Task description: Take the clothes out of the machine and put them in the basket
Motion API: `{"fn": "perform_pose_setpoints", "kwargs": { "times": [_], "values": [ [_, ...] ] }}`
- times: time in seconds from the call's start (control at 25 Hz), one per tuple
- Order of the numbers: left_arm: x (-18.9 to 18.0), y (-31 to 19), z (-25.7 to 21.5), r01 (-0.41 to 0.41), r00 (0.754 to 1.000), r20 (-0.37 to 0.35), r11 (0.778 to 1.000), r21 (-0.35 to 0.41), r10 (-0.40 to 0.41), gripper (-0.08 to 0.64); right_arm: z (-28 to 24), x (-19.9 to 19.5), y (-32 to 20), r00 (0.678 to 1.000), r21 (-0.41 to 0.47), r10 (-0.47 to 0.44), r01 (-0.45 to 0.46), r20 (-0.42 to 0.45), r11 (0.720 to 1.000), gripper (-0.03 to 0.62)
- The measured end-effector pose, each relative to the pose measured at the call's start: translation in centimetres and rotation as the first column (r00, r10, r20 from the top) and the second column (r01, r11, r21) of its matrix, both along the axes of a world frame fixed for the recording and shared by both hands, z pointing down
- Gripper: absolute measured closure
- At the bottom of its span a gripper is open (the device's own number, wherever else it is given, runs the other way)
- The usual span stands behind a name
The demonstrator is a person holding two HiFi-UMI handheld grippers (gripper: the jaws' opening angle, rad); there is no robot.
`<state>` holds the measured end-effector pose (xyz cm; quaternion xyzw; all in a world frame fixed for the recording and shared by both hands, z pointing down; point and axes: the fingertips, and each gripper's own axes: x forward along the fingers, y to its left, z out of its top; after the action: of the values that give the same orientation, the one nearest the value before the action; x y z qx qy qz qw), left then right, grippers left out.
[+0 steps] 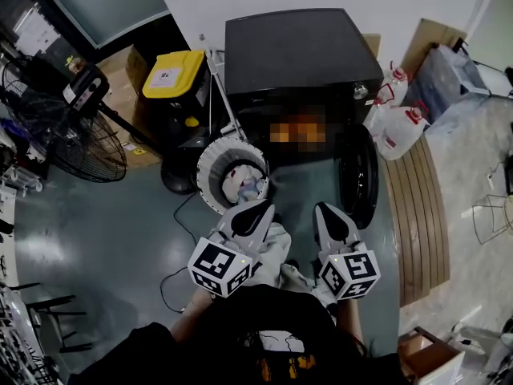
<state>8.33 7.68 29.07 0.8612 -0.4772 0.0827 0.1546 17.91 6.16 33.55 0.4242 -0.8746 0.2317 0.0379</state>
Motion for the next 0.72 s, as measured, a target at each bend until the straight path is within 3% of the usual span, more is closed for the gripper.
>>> {"fn": "perform_pose_setpoints", "kwargs": {
  "times": [0.24,0.44,0.72],
  "values": [
    [-0.7,-3.5,1.3,-0.022,0.999,-0.026,1.0,-0.01,0.022,0.555,1.2,-1.7,-2.2,1.0,-0.017,-0.016,0.017,0.017,1.0,0.558],
    [-2.2,-7.4,2.8,-0.047,0.999,-0.021,0.999,0.003,0.047,0.555,3.2,-3.4,-6.3,1.0,-0.033,-0.023,0.023,-0.017,0.999,0.546],
    [-5.4,-13.5,5.8,-0.049,0.999,-0.018,0.998,-0.036,0.048,0.555,5.7,-6.5,-12.8,0.998,-0.059,-0.05,0.047,-0.046,0.997,0.526]
  ]
}}
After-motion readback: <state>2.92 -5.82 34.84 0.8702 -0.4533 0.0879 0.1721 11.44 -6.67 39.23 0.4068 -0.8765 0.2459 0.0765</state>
